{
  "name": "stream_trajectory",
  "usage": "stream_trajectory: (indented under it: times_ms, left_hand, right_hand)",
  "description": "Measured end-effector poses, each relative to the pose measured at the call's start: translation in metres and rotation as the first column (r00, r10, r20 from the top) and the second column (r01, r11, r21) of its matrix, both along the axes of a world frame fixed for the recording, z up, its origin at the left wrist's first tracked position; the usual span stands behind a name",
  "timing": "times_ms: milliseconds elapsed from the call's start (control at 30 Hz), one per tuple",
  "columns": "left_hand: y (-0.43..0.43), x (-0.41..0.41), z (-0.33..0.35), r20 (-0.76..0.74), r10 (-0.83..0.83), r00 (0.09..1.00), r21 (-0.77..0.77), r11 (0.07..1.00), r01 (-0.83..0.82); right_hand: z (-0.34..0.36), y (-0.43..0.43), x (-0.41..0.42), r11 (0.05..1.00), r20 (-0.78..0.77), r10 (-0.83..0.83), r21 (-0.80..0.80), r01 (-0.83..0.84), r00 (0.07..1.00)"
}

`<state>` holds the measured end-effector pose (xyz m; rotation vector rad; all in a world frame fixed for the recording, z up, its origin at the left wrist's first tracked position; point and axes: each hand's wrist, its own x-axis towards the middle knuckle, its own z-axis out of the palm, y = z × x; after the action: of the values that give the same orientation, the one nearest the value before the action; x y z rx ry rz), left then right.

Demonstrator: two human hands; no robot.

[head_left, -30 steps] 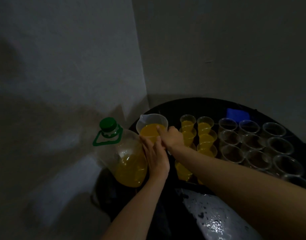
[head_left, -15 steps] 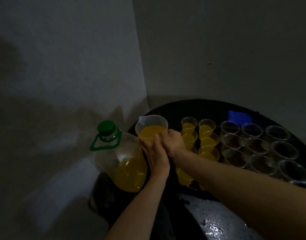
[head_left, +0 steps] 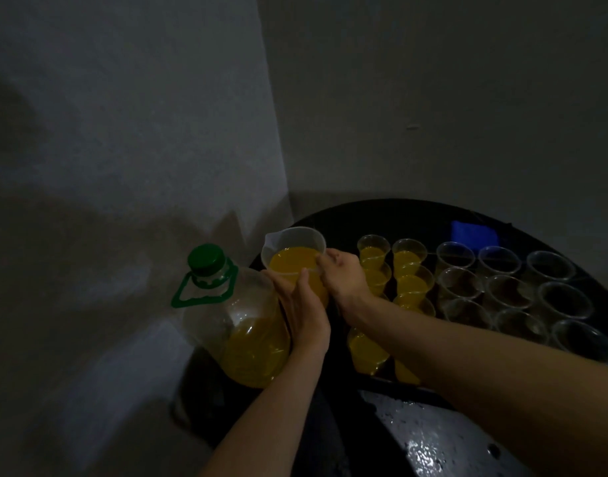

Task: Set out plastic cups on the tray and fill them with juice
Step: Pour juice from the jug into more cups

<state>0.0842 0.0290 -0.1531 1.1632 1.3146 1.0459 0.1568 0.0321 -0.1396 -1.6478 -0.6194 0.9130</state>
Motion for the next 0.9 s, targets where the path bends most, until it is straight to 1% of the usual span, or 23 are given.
stream_trajectory:
  times_ms: [133, 233, 433, 467, 533, 600, 733, 800, 900]
  left_hand:
    - [0.000, -0.001, 0.014, -0.017, -0.027, 0.999, 0.030, 0.999, 0.028]
    - [-0.001, 0.003, 0.024, -0.025, -0.048, 0.999, 0.093, 0.994, 0.050]
    - [-0.010, 0.005, 0.063, 0.038, -0.123, 0.992, 0.161, 0.980, 0.116]
    - [-0.012, 0.006, 0.073, 0.079, -0.128, 0.989, 0.158, 0.981, 0.114]
    - [-0.011, 0.008, 0.083, 0.188, -0.104, 0.977, 0.099, 0.991, 0.087]
    - [-0.003, 0.009, 0.084, 0.275, -0.104, 0.956, 0.046, 0.994, 0.095]
    - [-0.006, 0.007, 0.092, 0.332, -0.188, 0.924, 0.021, 0.981, 0.192]
    - [-0.013, 0.010, 0.100, 0.385, -0.236, 0.892, -0.018, 0.965, 0.263]
    - [-0.022, 0.022, 0.104, 0.415, -0.273, 0.868, -0.071, 0.941, 0.330]
  right_hand:
    - [0.009, 0.004, 0.003, 0.999, -0.007, -0.035, 0.026, 0.035, 0.999]
    - [0.020, 0.005, 0.013, 0.998, -0.029, -0.039, 0.050, 0.041, 0.999]
    - [0.068, -0.008, 0.026, 0.989, -0.011, -0.082, 0.122, 0.083, 0.997]
    - [0.077, -0.010, 0.029, 0.986, -0.015, -0.093, 0.138, 0.095, 0.996]
    - [0.093, -0.020, 0.032, 0.980, -0.022, -0.093, 0.174, 0.096, 0.995]
    - [0.106, -0.029, 0.037, 0.976, -0.012, -0.099, 0.193, 0.100, 0.995]
    - [0.128, -0.051, 0.052, 0.966, -0.002, -0.116, 0.231, 0.114, 0.993]
    - [0.137, -0.065, 0.061, 0.964, 0.003, -0.120, 0.238, 0.116, 0.993]
    - [0.149, -0.087, 0.076, 0.956, 0.022, -0.161, 0.251, 0.150, 0.987]
